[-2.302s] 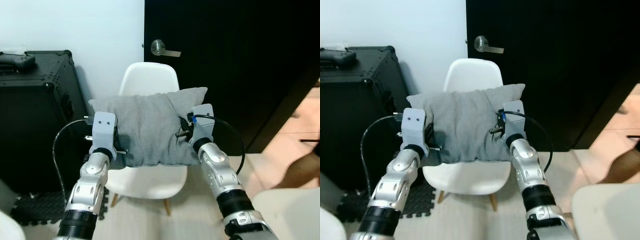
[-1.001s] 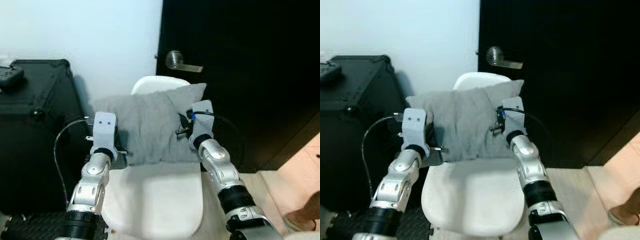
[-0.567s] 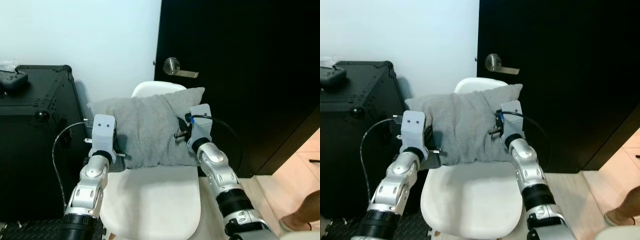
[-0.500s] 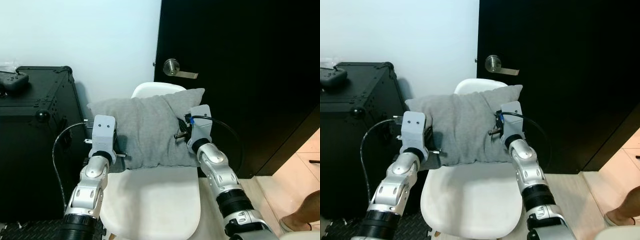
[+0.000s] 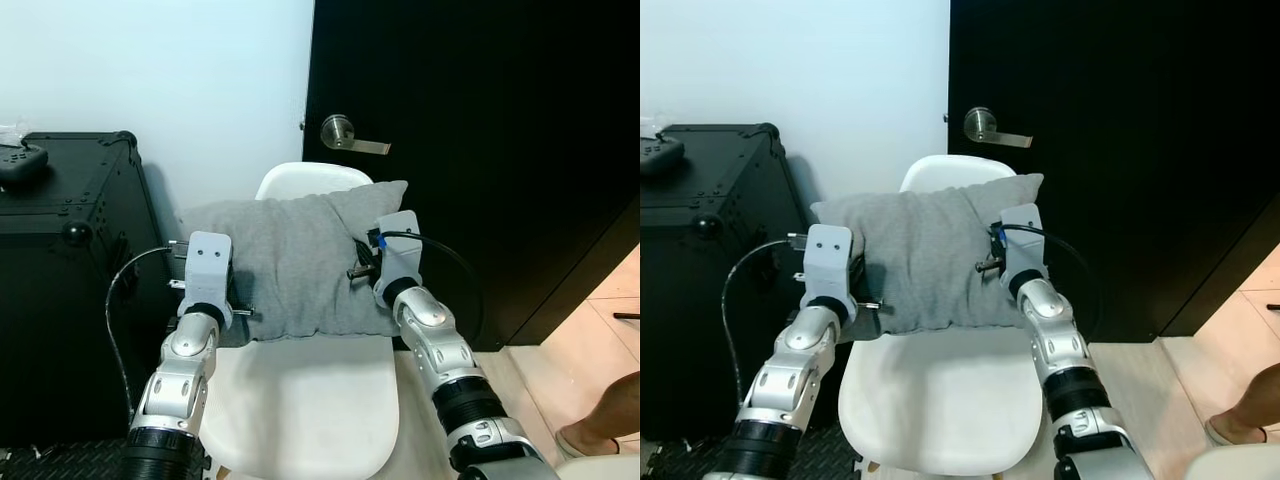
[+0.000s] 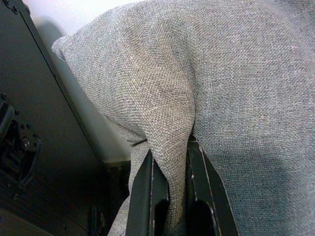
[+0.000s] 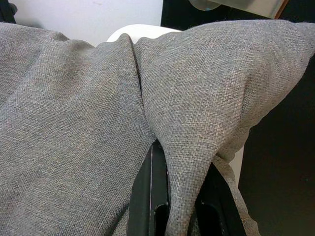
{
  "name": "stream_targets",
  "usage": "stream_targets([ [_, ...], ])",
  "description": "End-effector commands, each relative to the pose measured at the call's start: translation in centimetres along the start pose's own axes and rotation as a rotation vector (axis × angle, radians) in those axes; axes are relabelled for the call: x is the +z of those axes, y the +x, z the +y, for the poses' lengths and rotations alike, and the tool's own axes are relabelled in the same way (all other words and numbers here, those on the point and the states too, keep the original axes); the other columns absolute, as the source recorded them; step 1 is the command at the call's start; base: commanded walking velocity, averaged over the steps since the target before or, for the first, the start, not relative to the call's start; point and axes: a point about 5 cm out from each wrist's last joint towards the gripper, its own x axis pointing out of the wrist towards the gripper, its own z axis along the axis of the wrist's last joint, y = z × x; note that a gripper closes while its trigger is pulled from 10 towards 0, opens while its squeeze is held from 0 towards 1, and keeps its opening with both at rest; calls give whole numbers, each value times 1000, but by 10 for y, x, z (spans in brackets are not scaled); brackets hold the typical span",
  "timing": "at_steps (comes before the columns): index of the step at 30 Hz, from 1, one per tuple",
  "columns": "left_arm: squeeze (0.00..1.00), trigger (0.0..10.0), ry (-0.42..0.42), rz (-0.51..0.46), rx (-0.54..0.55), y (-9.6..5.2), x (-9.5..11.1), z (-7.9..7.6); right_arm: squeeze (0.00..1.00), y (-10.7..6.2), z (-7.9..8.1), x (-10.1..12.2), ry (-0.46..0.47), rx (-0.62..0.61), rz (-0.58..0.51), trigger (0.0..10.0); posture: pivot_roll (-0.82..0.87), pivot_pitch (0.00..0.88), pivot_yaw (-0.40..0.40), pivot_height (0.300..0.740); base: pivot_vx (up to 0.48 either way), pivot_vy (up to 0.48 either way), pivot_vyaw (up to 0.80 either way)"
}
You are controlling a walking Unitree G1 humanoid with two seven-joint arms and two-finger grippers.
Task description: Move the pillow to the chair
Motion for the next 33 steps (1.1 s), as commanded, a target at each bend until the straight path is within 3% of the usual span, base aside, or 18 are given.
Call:
stream_targets([
  [1, 0, 10000, 11, -45, -78, 3, 11, -19, 0, 3, 16, 3, -13, 87, -7, 10000, 18, 0, -58, 670, 0, 0, 0],
  [14, 0, 10000, 14, -31, -78, 2, 8, -19, 0, 3, 17, 2, -13, 87, 0, 10000, 19, 0, -63, 616, 0, 0, 0],
  [26, 0, 10000, 16, -18, -86, 2, 5, -20, 0, 3, 17, 0, -27, 86, 21, 10000, 12, 0, -68, 616, 0, 0, 0],
  [33, 0, 10000, 13, 9, -84, 3, -2, -18, 0, 5, 21, -5, -25, 116, 53, 10000, 0, 0, -70, 586, 0, 0, 0],
])
